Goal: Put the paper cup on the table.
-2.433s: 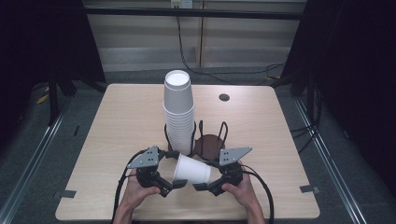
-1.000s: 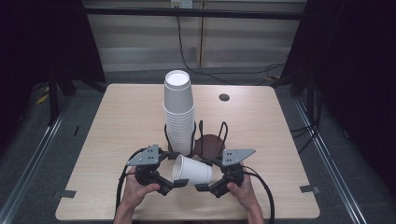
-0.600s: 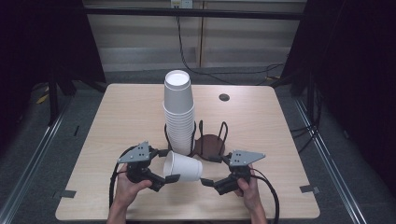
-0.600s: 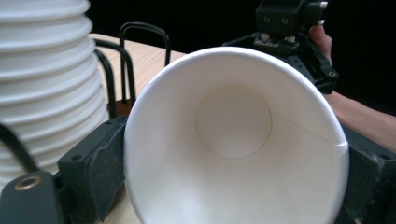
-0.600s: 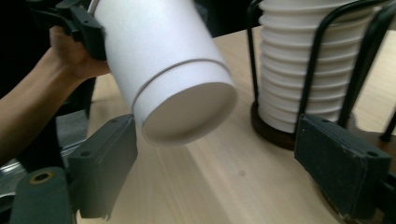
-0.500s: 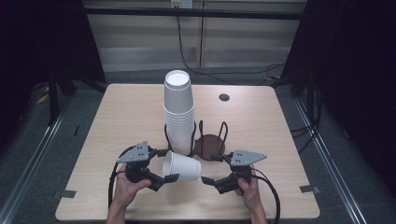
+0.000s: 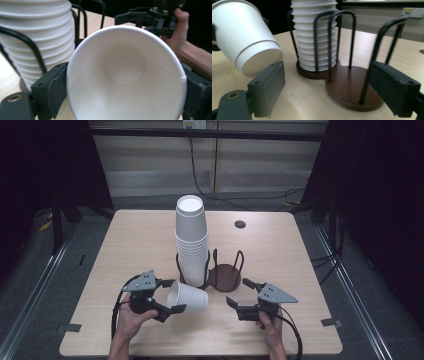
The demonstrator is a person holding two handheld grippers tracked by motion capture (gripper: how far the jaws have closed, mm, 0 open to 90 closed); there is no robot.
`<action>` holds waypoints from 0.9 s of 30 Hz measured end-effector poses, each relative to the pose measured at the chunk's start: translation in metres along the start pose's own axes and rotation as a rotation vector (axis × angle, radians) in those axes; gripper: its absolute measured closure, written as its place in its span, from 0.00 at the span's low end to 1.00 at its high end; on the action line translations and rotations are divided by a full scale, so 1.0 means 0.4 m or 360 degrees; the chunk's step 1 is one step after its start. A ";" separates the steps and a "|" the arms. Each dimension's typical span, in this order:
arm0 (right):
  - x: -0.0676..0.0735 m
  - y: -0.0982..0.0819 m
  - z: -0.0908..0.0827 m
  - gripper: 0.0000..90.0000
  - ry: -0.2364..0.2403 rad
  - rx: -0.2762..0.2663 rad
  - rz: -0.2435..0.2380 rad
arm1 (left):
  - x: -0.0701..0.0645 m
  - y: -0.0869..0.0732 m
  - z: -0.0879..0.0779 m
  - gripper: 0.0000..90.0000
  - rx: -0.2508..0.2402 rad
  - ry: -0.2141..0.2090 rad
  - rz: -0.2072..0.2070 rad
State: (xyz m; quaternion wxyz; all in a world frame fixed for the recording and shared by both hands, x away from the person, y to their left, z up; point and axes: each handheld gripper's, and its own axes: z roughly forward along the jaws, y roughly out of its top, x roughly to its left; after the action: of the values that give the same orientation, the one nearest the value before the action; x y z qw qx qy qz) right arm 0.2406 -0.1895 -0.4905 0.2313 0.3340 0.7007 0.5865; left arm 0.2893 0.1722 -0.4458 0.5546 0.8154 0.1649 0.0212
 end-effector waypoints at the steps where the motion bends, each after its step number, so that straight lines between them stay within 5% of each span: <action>1: 0.000 -0.009 -0.003 0.15 -0.0024 -0.0013 0.0022 | 0.001 0.000 -0.002 0.11 0.0012 0.0009 0.0003; 11: -0.001 -0.036 -0.001 0.15 -0.0206 -0.0078 0.0067 | 0.017 -0.008 -0.021 0.11 0.0111 0.0065 0.0000; 16: 0.011 -0.045 -0.002 0.15 -0.0317 -0.0136 0.0019 | 0.031 -0.009 -0.035 0.11 0.0147 0.0107 -0.0051; 23: 0.011 -0.053 -0.016 0.14 -0.0299 -0.0235 0.0001 | 0.067 0.000 -0.070 0.11 0.0240 0.0273 -0.0079; 27: 0.010 -0.060 -0.028 0.14 -0.0285 -0.0321 -0.0025 | 0.082 0.002 -0.089 0.11 0.0258 0.0274 -0.0087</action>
State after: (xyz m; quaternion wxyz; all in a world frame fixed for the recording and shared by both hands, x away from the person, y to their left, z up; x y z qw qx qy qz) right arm 0.2252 -0.1961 -0.5113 0.3299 0.3547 0.6173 0.6199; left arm 0.3128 0.2137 -0.4363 0.4710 0.8479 0.2353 0.0627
